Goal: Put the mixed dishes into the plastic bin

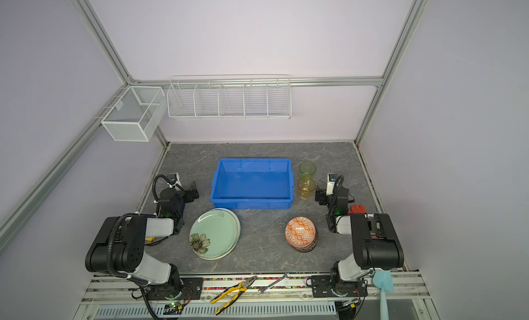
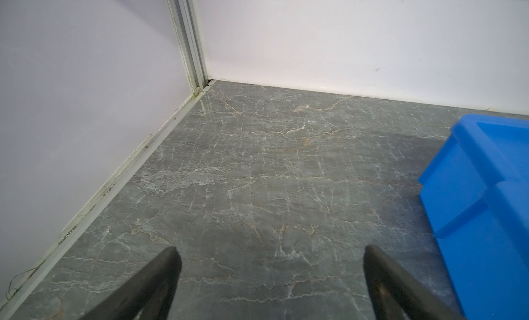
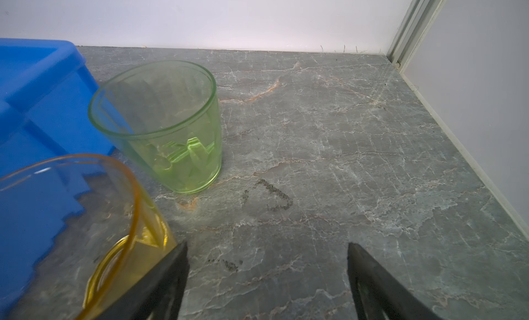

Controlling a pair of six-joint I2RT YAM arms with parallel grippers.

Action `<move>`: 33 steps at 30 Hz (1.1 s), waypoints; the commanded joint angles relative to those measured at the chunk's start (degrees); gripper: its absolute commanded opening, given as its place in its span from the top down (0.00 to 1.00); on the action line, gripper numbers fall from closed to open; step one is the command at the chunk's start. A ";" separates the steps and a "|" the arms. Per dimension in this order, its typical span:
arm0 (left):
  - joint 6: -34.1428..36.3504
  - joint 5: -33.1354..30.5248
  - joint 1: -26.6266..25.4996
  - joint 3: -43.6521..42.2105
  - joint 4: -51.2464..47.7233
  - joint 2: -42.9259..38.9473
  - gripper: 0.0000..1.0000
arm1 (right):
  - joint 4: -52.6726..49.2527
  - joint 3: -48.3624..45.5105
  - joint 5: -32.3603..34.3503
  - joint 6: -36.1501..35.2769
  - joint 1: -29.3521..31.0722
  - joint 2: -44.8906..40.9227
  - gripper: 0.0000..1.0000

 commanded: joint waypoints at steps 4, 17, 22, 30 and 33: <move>0.51 -0.45 -0.19 0.98 0.79 0.39 0.01 | 0.90 0.54 -0.64 -1.25 -0.14 -0.71 0.12; -0.15 -1.23 -0.22 0.72 1.35 0.48 0.01 | 0.90 0.54 -0.57 -1.29 -0.21 -0.67 0.12; -0.12 -1.39 -0.19 0.82 1.27 0.53 0.01 | 1.07 0.56 -0.77 -0.94 -0.44 -0.56 0.12; -1.77 -5.41 -0.20 0.17 -1.88 -4.64 0.01 | -0.64 0.65 4.30 0.94 -0.45 -2.63 0.12; -2.03 -6.72 -0.19 3.18 -10.93 -9.43 0.01 | -11.18 4.05 4.46 1.60 -0.54 -6.69 0.12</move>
